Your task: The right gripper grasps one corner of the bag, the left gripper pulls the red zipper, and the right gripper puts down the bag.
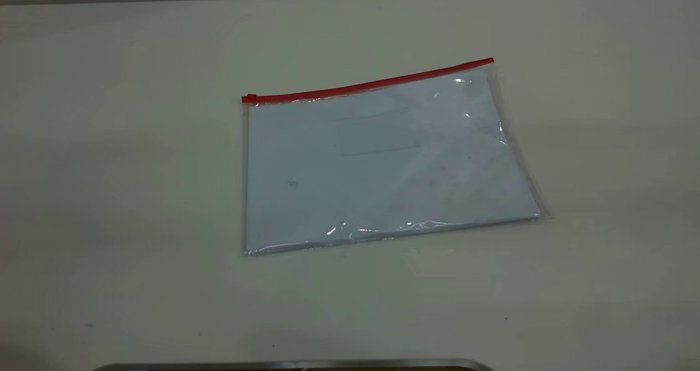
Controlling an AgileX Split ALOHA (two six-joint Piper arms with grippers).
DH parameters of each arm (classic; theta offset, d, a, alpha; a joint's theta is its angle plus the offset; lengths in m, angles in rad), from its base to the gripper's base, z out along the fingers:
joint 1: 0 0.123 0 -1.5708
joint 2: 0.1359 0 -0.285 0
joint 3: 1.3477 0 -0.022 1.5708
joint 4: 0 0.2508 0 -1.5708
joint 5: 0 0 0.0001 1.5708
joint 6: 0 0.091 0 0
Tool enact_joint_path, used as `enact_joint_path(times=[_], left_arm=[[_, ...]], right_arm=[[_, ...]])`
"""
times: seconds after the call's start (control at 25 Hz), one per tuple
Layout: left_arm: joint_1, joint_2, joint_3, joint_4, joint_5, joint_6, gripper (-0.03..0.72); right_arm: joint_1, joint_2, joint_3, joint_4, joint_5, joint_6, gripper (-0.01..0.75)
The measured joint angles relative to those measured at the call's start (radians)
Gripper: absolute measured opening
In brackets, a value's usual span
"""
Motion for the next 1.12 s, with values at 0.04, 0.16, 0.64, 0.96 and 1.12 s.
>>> enact_joint_path(times=[0.04,0.16,0.64,0.96,1.12], left_arm=[[0.0,-0.034,0.006,0.0,0.0,0.012,0.425],[0.0,-0.159,0.008,-0.002,-0.001,0.027,0.425],[-0.002,-0.643,0.01,-0.012,0.015,0.039,0.425],[0.03,-0.797,0.01,-0.013,0.026,0.039,0.425],[0.148,-0.797,0.01,-0.015,0.029,0.039,0.425]], right_arm=[[0.0,0.0,0.0,0.0,0.0,0.0,0.384],[0.0,0.0,0.0,0.0,0.0,0.0,0.372],[-0.012,-0.074,0.0,0.0,-0.002,0.0,0.308],[-0.068,-0.447,0.0,0.0,0.012,0.0,0.257],[-0.068,-0.629,0.0,0.0,0.025,0.0,0.242]])
